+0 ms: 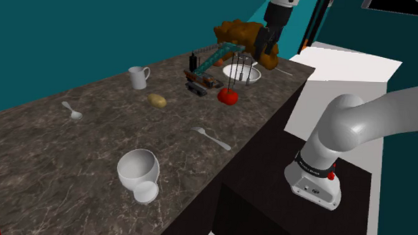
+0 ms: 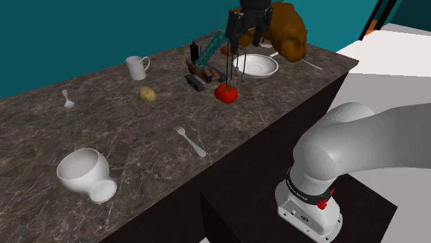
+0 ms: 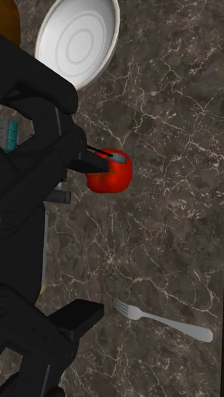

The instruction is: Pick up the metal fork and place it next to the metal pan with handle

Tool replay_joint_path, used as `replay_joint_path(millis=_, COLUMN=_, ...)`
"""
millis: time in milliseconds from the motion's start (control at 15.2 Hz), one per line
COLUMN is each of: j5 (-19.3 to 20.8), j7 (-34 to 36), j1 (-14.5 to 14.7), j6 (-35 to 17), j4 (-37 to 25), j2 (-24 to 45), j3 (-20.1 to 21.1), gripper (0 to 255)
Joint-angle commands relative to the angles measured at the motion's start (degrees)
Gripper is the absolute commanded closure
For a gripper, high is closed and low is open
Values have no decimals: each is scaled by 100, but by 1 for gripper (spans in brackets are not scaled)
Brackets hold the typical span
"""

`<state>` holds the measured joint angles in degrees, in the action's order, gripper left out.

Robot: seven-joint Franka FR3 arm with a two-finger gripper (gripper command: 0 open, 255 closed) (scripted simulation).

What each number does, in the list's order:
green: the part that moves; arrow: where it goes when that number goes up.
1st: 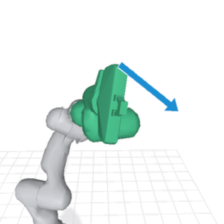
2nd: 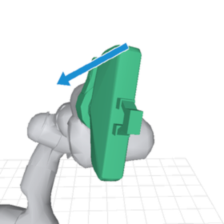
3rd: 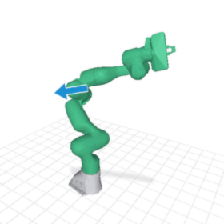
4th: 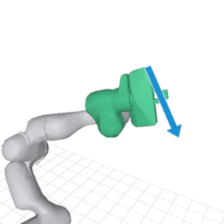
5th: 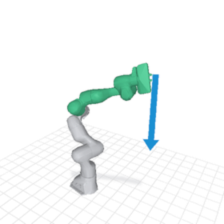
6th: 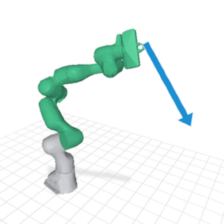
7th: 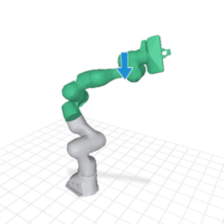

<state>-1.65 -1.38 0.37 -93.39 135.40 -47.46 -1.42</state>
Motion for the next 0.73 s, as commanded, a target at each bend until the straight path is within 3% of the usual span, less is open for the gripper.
replay_joint_path(millis=0, j5=0, j7=0, j1=0, j6=0, j4=0, j2=0, j3=0, gripper=0)
replay_joint_path(millis=660, j5=-470, j7=778, j1=330, j6=-1170, j4=745, j2=938, j3=852, gripper=0)
